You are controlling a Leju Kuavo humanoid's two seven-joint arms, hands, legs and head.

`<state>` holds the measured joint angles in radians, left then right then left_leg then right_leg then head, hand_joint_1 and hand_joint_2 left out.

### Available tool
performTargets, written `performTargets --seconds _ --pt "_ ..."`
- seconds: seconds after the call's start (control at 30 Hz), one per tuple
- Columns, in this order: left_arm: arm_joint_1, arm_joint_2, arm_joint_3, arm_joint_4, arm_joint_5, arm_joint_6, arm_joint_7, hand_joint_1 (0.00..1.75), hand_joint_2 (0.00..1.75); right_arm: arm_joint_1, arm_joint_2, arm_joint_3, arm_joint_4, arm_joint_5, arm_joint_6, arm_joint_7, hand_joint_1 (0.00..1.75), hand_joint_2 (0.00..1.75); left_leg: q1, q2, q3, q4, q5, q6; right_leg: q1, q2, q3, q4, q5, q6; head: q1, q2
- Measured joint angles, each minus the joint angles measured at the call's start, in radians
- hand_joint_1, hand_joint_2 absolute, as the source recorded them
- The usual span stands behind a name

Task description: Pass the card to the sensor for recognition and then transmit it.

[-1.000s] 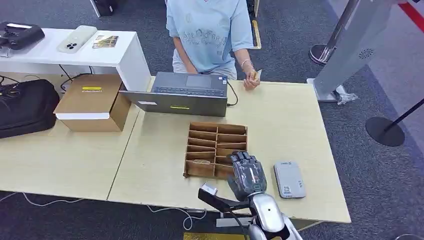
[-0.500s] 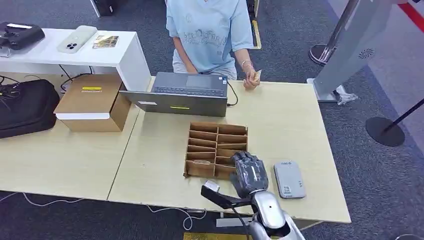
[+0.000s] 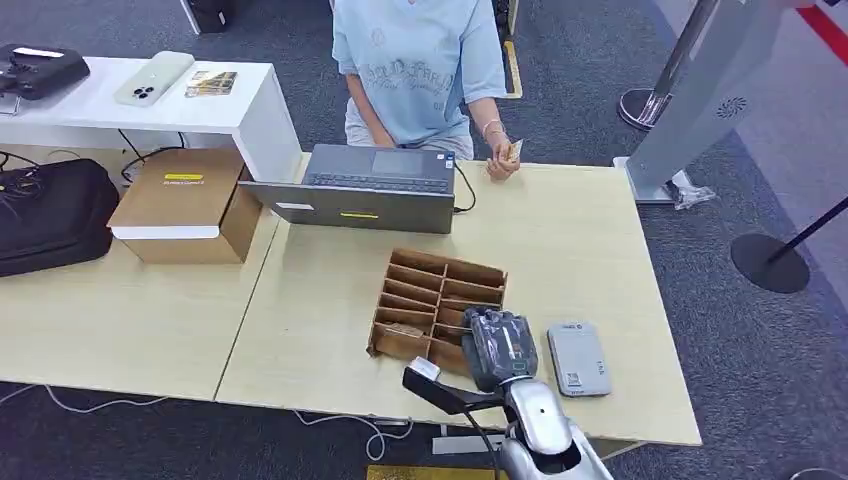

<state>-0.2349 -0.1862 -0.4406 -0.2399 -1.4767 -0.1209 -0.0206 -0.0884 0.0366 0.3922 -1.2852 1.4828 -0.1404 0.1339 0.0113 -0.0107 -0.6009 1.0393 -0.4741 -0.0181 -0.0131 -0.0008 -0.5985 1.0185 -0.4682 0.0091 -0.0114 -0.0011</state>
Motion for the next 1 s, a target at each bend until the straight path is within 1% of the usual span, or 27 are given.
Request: performTargets --seconds 0.03,0.27,0.33,0.47,0.5,0.53,0.7,0.73,0.9,0.93,1.0 --pt "-0.001 -0.001 0.0 0.0 0.0 -0.002 0.0 0.0 0.0 0.0 0.0 0.0 0.0 0.0 0.0 0.0 1.52 1.75 0.0 0.0 0.0 0.0 0.0 0.0 0.0 0.0 0.0 0.0 0.0 0.0 0.0 0.0" --pt "-0.001 -0.004 0.0 0.0 0.0 -0.002 0.0 0.0 0.0 0.003 0.0 -0.004 -0.003 -0.003 -0.002 -0.003 1.54 1.75 0.0 0.0 0.0 0.0 0.0 0.0 0.0 0.0 0.0 0.0 0.0 0.0 0.0 0.0" --pt "-0.001 -0.004 0.0 0.0 0.0 -0.002 0.0 0.0 0.0 0.005 0.0 -0.006 -0.005 -0.005 -0.003 -0.007 1.59 1.75 0.0 0.0 0.0 0.0 0.0 0.0 0.0 0.0 0.0 0.0 0.0 0.0 0.0 0.0" --pt "-0.001 -0.005 0.0 0.0 -0.002 -0.002 0.0 0.0 0.0 0.011 0.0 -0.013 -0.012 -0.014 -0.005 -0.009 1.59 1.75 0.0 0.0 0.0 0.0 0.0 0.0 0.0 0.0 0.0 0.0 0.0 0.0 0.0 0.0" --pt "-0.001 -0.005 0.0 0.0 -0.002 -0.002 0.0 0.0 0.0 0.013 0.0 -0.015 -0.014 -0.017 -0.005 -0.01 1.61 1.75 0.0 0.0 0.0 0.0 0.0 0.0 0.0 0.0 0.0 0.0 0.0 0.0 0.0 0.0" --pt "-0.001 -0.005 0.0 0.0 -0.002 -0.002 0.0 0.0 0.0 0.016 0.0 -0.018 -0.017 -0.02 -0.005 -0.011 1.66 1.75 0.0 0.0 0.0 0.0 0.0 0.0 0.0 0.0 0.0 0.0 0.0 0.0 0.0 0.0" --pt "-0.002 -0.007 0.0 0.0 -0.005 -0.005 0.0 0.0 0.0 0.028 0.0 -0.027 -0.03 -0.021 -0.006 -0.013 1.62 1.75 0.0 0.0 0.0 0.0 0.0 0.0 0.0 0.0 0.0 0.0 0.0 0.0 0.0 0.0" --pt "-0.002 -0.009 0.0 0.0 -0.005 -0.008 0.0 0.0 0.0 0.03 0.0 -0.027 -0.032 -0.022 -0.006 -0.013 1.69 1.75 0.0 0.0 0.0 0.0 0.0 0.0 0.0 0.0 0.0 0.0 0.0 0.0 0.0 0.0" --pt "-0.002 -0.012 0.0 0.0 -0.007 -0.013 0.0 0.0 0.0 0.044 0.0 -0.035 -0.046 -0.024 -0.006 -0.019 1.73 1.75 0.0 0.0 0.0 0.0 0.0 0.0 0.0 0.0 0.0 0.0 0.0 0.0 0.0 0.0" --pt "-0.003 -0.013 0.0 0.0 -0.008 -0.014 0.0 0.0 0.0 0.045 0.0 -0.036 -0.047 -0.024 -0.006 -0.019 1.69 1.75 0.0 0.0 0.0 0.0 0.0 0.0 0.0 0.0 0.0 0.0 0.0 0.0 0.0 0.0" --pt "-0.004 -0.013 0.0 0.0 -0.008 -0.014 0.0 0.0 0.0 0.049 0.0 -0.038 -0.051 -0.024 -0.006 -0.019 1.68 1.75 0.0 0.0 0.0 0.0 0.0 0.0 0.0 0.0 0.0 0.0 0.0 0.0 0.0 0.0"
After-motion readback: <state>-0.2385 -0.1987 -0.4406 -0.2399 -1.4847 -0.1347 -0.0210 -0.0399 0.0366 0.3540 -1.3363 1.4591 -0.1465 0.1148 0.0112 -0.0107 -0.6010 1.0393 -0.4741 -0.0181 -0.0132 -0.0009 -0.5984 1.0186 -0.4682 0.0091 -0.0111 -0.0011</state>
